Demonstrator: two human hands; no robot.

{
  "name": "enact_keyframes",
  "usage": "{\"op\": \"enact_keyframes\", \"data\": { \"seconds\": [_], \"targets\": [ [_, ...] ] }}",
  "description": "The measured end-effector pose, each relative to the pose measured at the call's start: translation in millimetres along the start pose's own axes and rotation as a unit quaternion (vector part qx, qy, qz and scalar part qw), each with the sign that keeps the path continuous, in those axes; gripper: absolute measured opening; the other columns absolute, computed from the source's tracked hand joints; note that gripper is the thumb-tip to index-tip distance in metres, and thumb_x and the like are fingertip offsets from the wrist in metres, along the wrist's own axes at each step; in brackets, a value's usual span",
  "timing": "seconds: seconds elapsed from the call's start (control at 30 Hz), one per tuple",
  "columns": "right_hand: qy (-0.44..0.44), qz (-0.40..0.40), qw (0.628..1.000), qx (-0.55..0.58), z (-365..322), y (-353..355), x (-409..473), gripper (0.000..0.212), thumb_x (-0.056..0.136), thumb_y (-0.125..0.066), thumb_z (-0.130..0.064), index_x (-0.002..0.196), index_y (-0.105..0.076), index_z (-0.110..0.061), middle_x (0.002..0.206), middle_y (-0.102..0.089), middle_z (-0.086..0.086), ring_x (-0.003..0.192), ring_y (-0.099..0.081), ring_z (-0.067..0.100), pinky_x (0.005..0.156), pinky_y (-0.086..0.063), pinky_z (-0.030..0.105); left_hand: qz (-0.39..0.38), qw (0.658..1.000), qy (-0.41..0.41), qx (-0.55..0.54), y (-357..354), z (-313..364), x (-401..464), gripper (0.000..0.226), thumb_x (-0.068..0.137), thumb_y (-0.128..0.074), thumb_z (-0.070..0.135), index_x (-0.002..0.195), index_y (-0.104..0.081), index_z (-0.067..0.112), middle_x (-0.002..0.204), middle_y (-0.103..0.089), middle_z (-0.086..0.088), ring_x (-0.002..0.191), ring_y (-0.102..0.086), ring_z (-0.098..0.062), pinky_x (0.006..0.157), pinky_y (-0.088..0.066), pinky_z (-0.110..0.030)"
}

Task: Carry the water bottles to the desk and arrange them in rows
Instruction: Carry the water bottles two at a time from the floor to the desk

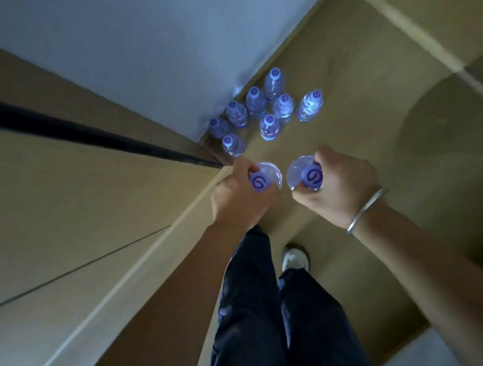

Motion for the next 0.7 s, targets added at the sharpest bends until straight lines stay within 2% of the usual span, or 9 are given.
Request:
{"op": "enact_keyframes", "data": {
  "seconds": [0.1, 0.2, 0.27, 0.37, 0.47, 0.53, 0.6, 0.7],
  "targets": [
    [0.061, 0.002, 0.998, -0.012, -44, 50, -19, 0.041, 0.059, -0.065, -0.036, 0.073, -0.03, -0.02, 0.055, -0.043, -0.002, 0.049, -0.052, 0.033, 0.054, -0.03, 0.024, 0.058, 0.997, 0.021, -0.045, 60, 16, -52, 0.034, 0.066, -0.07, 0.041, 0.081, -0.043, 0.029, 0.063, -0.053, 0.011, 0.066, -0.059, -0.023, 0.061, -0.042, -0.027],
    [0.083, 0.017, 0.996, -0.025, -94, 93, -38, 0.046, 0.057, -0.073, -0.028, 0.066, -0.029, -0.019, 0.047, -0.026, -0.01, 0.045, -0.034, 0.026, 0.049, -0.027, 0.022, 0.117, 0.99, 0.035, -0.075, 123, 31, -108, 0.033, 0.06, -0.072, 0.039, 0.078, -0.046, 0.027, 0.061, -0.056, 0.011, 0.061, -0.057, -0.02, 0.059, -0.043, -0.026],
    [0.107, 0.018, 0.994, -0.03, -130, 115, -50, 0.045, 0.057, -0.073, -0.03, 0.064, -0.03, -0.019, 0.046, -0.029, -0.007, 0.044, -0.033, 0.025, 0.049, -0.033, 0.025, 0.157, 0.981, 0.047, -0.104, 164, 37, -144, 0.034, 0.055, -0.071, 0.039, 0.076, -0.049, 0.023, 0.061, -0.058, 0.009, 0.06, -0.058, -0.021, 0.056, -0.046, -0.028],
    [0.193, 0.038, 0.98, -0.033, -182, 142, -71, 0.046, 0.052, -0.075, -0.027, 0.063, -0.031, -0.019, 0.047, -0.032, -0.006, 0.043, -0.03, 0.022, 0.047, -0.033, 0.024, 0.212, 0.966, 0.071, -0.133, 217, 35, -196, 0.03, 0.051, -0.067, 0.039, 0.07, -0.048, 0.026, 0.061, -0.061, 0.007, 0.06, -0.059, -0.021, 0.057, -0.047, -0.03],
    [0.259, 0.04, 0.964, -0.034, -238, 160, -96, 0.044, 0.048, -0.076, -0.025, 0.059, -0.034, -0.018, 0.044, -0.042, 0.001, 0.036, -0.041, 0.027, 0.043, -0.029, 0.021, 0.251, 0.952, 0.1, -0.146, 260, 24, -248, 0.029, 0.051, -0.066, 0.041, 0.066, -0.046, 0.028, 0.059, -0.06, 0.011, 0.056, -0.055, -0.012, 0.055, -0.045, -0.025],
    [0.316, 0.049, 0.947, -0.033, -278, 165, -116, 0.043, 0.041, -0.078, -0.021, 0.055, -0.038, -0.015, 0.04, -0.043, 0.003, 0.032, -0.045, 0.026, 0.042, -0.023, 0.015, 0.28, 0.94, 0.117, -0.154, 283, 12, -285, 0.03, 0.054, -0.072, 0.036, 0.065, -0.046, 0.028, 0.055, -0.059, 0.014, 0.051, -0.052, -0.003, 0.05, -0.041, -0.017],
    [0.355, 0.028, 0.934, -0.008, -318, 166, -138, 0.044, 0.044, -0.078, -0.017, 0.055, -0.036, -0.014, 0.042, -0.036, 0.001, 0.033, -0.039, 0.027, 0.042, -0.027, 0.02, 0.316, 0.922, 0.137, -0.176, 302, -4, -324, 0.028, 0.053, -0.073, 0.031, 0.063, -0.047, 0.027, 0.055, -0.059, 0.019, 0.05, -0.051, 0.0, 0.045, -0.037, -0.012],
    [0.385, -0.03, 0.922, 0.023, -376, 159, -177, 0.038, 0.057, -0.075, -0.019, 0.059, -0.038, -0.012, 0.048, -0.039, 0.003, 0.044, -0.035, 0.029, 0.048, -0.035, 0.03, 0.375, 0.888, 0.169, -0.207, 328, -31, -387, 0.026, 0.049, -0.068, 0.032, 0.063, -0.047, 0.025, 0.054, -0.058, 0.022, 0.046, -0.048, 0.001, 0.042, -0.035, -0.012]
  ]
}}
Point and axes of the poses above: each hand's wrist, its own x-axis towards the middle knuckle, its own y-axis out of the back of the hand, z = x × y, the point moved 1 cm from there along x, towards the middle knuckle
